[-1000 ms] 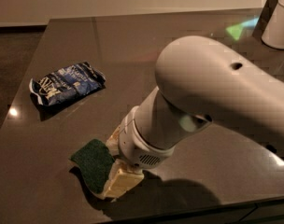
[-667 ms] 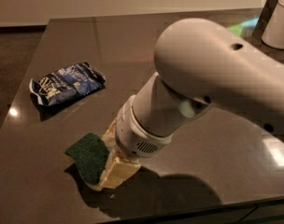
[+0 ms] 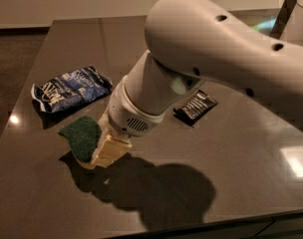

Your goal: Move sponge near blue chip bag

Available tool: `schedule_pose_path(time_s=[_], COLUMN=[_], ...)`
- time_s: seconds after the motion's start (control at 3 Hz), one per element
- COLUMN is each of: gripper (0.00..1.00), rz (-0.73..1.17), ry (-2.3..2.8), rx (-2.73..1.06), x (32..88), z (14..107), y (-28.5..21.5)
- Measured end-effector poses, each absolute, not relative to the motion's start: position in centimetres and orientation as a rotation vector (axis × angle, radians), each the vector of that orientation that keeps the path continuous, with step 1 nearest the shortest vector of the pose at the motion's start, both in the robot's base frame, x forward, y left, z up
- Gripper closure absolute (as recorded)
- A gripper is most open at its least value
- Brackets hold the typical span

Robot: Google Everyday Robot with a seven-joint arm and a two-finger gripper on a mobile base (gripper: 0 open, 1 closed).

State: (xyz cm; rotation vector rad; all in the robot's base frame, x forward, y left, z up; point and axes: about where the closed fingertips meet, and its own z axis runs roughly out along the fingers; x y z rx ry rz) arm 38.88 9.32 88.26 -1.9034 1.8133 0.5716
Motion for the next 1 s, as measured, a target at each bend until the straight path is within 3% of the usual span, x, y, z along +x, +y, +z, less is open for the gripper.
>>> schedule_pose_path(time_s=[1.0], gripper=[1.0], rz=[0.48], ry=[1.824], rx=[-1.806], x=[43.4], z=[88.7], y=[10.5])
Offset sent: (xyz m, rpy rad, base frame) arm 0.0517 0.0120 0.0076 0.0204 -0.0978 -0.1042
